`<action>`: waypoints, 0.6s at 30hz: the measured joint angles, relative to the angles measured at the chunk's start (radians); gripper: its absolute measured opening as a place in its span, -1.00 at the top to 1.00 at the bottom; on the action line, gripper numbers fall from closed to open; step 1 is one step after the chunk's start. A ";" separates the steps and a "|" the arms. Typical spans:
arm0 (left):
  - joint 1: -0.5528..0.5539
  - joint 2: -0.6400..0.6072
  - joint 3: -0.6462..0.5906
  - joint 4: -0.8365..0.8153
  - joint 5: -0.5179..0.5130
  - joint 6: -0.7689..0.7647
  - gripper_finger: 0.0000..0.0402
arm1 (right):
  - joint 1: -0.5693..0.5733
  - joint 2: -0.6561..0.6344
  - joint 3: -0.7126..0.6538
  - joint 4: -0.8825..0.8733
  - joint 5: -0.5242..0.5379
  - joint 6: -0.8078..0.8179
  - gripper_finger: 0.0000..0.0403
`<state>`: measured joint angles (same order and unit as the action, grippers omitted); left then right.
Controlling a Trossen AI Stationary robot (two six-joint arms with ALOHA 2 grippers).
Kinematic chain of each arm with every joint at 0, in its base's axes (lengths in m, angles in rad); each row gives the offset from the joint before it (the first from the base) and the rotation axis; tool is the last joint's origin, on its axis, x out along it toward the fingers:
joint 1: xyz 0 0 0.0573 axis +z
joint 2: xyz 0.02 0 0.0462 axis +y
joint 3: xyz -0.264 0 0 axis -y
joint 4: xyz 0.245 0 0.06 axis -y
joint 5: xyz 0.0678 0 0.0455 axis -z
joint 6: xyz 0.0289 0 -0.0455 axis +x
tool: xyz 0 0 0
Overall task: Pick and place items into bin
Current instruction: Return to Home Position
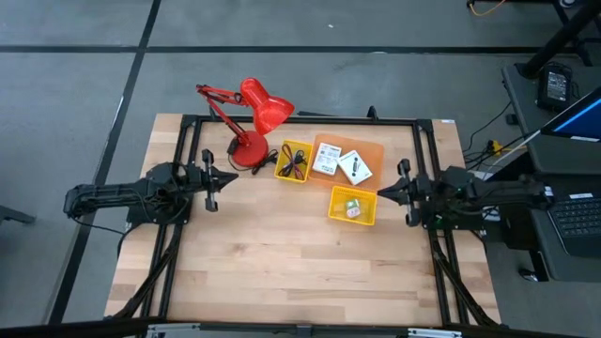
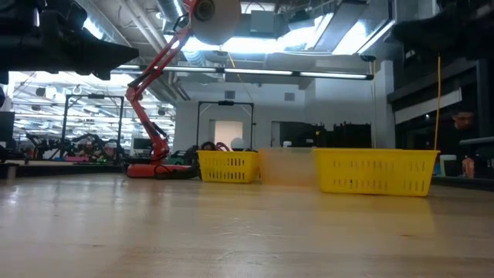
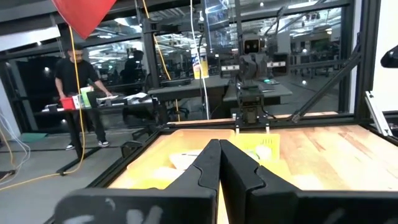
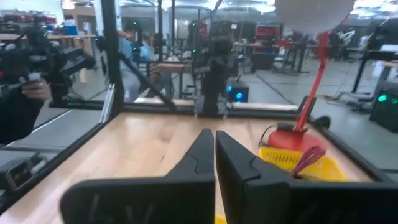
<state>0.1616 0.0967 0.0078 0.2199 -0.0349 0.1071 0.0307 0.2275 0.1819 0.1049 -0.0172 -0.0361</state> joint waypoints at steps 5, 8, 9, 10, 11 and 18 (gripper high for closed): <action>0.000 0.000 0.000 0.000 -0.001 -0.018 0.99 | 0.000 -0.072 -0.085 0.024 -0.013 0.006 1.00; 0.000 0.000 0.000 0.000 -0.001 -0.018 0.99 | 0.000 -0.097 -0.116 0.076 -0.013 -0.035 1.00; 0.000 0.000 0.000 0.000 -0.001 -0.018 0.99 | 0.000 -0.103 -0.118 0.094 -0.016 -0.056 1.00; 0.000 0.000 0.000 0.000 -0.001 -0.018 0.99 | 0.000 -0.110 -0.120 0.101 -0.028 -0.077 1.00; 0.000 0.000 0.000 0.000 -0.001 -0.018 0.99 | 0.000 -0.112 -0.121 0.098 -0.043 -0.081 1.00; -0.001 0.000 0.000 0.000 -0.002 -0.018 0.99 | 0.000 -0.112 -0.123 0.032 -0.057 -0.042 1.00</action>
<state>0.1608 0.0971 0.0078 0.2195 -0.0368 0.0890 0.0311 0.1159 0.0586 0.1371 -0.0742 -0.0777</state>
